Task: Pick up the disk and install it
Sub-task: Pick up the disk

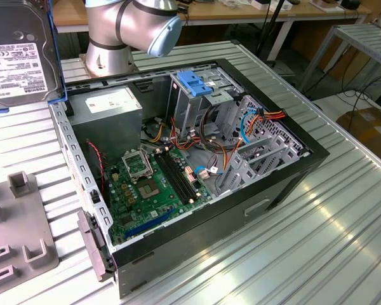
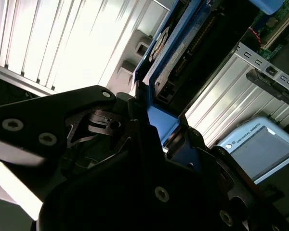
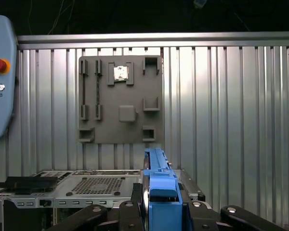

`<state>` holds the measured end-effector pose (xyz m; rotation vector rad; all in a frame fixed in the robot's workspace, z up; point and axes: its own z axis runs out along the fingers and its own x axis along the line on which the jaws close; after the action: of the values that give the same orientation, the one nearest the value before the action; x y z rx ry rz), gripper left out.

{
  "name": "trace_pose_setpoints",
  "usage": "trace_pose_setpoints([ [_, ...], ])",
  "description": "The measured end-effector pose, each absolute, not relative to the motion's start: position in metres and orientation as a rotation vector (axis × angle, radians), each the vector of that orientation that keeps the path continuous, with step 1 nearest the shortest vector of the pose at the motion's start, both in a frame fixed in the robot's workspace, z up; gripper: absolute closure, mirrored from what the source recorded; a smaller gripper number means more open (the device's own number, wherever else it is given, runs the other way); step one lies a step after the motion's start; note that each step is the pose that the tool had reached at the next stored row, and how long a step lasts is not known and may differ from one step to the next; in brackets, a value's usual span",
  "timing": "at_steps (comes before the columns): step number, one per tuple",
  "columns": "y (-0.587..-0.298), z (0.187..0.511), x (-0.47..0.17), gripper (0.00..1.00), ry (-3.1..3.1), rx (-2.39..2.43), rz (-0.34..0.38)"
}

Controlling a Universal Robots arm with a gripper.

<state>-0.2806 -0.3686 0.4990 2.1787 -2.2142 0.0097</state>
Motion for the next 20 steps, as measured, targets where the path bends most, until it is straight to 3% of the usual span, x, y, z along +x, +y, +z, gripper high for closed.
trace_pose_setpoints([
  [20,-0.381,0.499,-0.255,0.63,-2.214,2.179,0.01],
])
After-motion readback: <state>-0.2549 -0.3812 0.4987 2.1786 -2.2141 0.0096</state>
